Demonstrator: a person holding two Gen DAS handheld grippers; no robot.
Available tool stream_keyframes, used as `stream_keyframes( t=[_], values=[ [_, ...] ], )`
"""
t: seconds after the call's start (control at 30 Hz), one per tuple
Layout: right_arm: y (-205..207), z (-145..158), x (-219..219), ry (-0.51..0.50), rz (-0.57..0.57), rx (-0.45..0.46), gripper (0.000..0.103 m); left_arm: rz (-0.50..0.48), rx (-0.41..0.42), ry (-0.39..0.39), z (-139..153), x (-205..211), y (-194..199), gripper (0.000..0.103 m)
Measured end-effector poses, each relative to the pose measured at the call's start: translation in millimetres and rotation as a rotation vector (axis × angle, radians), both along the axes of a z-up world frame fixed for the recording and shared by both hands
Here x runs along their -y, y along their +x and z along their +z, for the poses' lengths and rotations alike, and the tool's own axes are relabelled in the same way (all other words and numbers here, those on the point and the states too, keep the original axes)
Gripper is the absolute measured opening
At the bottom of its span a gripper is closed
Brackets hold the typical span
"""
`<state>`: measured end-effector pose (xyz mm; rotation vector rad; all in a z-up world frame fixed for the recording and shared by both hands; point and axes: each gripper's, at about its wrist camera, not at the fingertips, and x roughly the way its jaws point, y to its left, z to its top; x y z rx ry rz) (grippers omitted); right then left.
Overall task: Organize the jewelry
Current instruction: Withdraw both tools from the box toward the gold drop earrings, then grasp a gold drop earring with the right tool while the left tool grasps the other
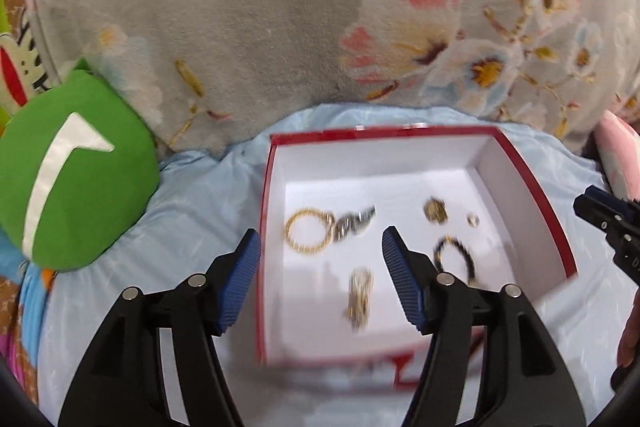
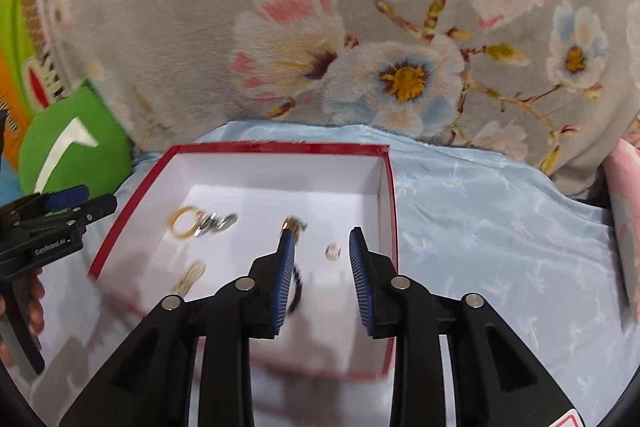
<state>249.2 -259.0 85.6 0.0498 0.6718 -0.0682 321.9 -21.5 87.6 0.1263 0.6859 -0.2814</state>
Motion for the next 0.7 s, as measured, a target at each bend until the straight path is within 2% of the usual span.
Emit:
stream_keyframes(
  t=[0.17, 0.33, 0.53, 0.7],
  values=[
    [-89.4, -10.3, -20.4, -0.009, 0.057, -0.045, 0.031, -0.012, -0.033, 0.020, -17.5, -26.8, -80.7, 0.061],
    [-163.9, -50.7, -52.2, 0.000, 0.102, -0.156, 0.031, -0.014, -0.098, 0.048, -52.2, -42.6, -148.5, 0.061],
    [-210.1, -100.7, -84.0, 0.073, 0.141, -0.269, 0.031, -0.020, -0.225, -0.009, -92.9, -48.6, -204.8, 0.061],
    [-224.1, -118.1, -108.9, 0.045, 0.170, -0.289, 0.031, -0.040, -0.255, -0.006, -112.3, -36.8, -235.3, 0.061]
  ],
)
